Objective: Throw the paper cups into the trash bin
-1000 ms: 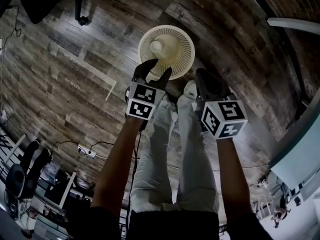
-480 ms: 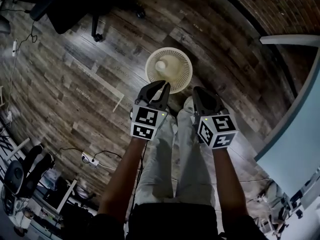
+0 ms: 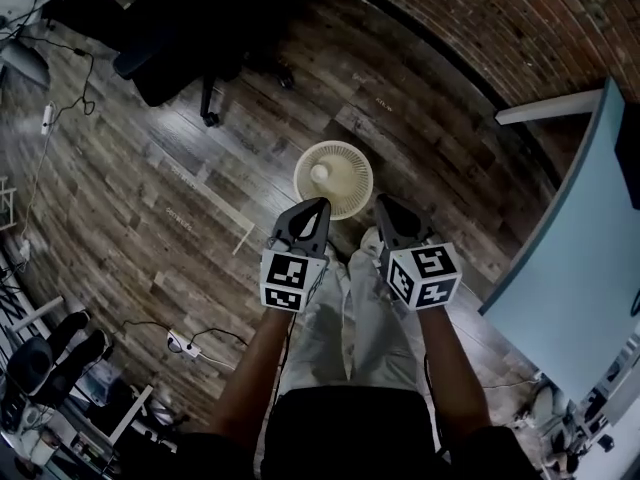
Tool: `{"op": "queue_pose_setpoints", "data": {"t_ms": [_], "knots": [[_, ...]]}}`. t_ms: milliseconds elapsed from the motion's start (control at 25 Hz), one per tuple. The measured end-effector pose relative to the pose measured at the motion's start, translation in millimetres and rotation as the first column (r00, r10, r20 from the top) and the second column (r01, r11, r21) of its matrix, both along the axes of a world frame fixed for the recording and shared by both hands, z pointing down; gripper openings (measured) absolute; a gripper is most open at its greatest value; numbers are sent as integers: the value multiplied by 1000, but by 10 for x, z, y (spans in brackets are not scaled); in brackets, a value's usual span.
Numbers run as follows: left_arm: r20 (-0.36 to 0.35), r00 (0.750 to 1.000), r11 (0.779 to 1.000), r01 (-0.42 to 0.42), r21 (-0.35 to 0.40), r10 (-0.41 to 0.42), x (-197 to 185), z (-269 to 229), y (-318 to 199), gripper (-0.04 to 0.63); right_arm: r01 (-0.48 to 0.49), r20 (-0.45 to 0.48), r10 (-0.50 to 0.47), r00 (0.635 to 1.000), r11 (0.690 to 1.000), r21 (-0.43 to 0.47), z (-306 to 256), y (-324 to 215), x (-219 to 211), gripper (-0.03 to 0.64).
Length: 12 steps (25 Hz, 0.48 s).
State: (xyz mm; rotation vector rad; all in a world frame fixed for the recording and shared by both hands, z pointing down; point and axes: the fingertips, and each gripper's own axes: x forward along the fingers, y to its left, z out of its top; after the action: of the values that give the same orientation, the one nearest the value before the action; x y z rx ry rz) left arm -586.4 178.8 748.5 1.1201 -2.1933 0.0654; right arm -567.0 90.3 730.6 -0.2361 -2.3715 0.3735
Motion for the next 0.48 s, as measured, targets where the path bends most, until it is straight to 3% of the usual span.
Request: {"op": "queue_pose_setpoints", "data": {"t_ms": [240, 480], "knots": [[65, 998, 998, 7, 68, -12, 54, -658, -42, 9, 47, 46, -46, 998, 999, -21, -557, 164, 28, 3], [135, 990, 991, 10, 135, -29, 108, -1357, 92, 11, 140, 144, -146, 979, 989, 53, -1269, 375, -25, 3]]}}
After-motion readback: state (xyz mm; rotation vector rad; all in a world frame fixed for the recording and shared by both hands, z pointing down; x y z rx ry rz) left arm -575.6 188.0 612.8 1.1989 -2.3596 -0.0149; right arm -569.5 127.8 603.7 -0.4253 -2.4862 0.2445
